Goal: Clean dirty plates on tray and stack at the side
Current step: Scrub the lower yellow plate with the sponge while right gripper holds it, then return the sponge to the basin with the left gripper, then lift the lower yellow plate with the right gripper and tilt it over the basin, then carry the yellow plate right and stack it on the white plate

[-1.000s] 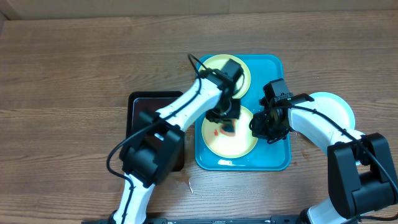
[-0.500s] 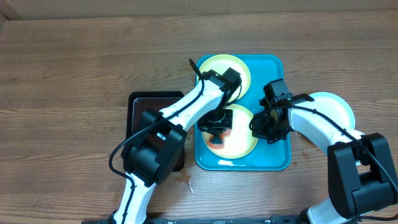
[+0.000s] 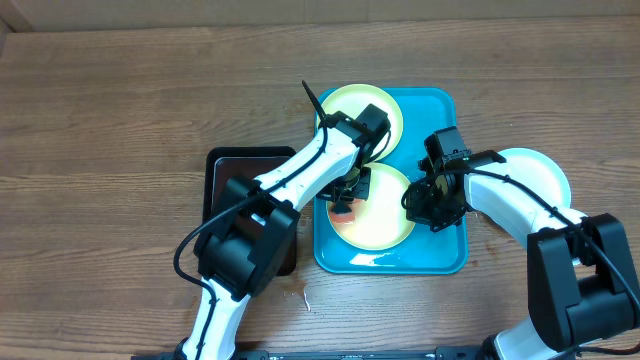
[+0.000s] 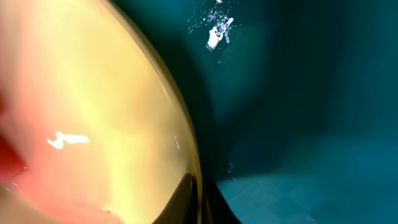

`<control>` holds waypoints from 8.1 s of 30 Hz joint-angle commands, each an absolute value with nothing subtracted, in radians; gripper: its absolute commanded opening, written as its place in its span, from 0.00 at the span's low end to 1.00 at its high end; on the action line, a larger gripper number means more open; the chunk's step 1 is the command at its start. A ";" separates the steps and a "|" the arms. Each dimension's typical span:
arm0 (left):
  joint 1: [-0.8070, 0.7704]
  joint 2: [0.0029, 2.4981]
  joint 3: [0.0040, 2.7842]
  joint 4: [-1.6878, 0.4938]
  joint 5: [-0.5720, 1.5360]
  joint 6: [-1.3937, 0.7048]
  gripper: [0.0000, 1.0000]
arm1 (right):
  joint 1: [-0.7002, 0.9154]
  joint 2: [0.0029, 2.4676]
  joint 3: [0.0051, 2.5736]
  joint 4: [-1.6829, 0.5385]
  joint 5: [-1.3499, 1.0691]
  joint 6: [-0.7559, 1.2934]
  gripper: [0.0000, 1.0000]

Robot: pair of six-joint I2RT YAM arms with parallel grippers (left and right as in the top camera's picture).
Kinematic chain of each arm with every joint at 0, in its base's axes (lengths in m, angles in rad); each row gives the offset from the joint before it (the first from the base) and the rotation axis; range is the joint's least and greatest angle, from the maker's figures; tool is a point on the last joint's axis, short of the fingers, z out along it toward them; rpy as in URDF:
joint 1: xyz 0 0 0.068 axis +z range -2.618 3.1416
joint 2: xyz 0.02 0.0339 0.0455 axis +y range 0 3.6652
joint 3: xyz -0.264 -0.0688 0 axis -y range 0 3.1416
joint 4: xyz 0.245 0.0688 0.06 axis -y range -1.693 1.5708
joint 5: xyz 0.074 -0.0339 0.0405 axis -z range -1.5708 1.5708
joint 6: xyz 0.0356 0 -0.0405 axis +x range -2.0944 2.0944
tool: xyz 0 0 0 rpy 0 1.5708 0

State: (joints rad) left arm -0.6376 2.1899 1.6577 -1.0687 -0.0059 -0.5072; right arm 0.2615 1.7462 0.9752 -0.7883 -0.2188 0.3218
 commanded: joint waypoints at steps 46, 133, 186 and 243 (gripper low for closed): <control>-0.611 2.254 1.766 -0.991 0.260 -0.632 0.04 | 0.262 1.770 0.969 -0.791 -0.170 0.314 0.04; 0.046 1.686 1.808 -1.399 0.057 -0.450 0.92 | 0.479 1.599 1.489 -1.188 0.213 0.279 0.04; 0.196 1.686 1.876 -1.436 0.071 -0.448 1.00 | 1.286 1.760 1.546 -0.880 1.267 0.313 0.04; 0.191 1.687 1.876 -1.435 0.071 -0.448 1.00 | 0.683 1.641 1.558 -0.894 -0.023 0.427 0.04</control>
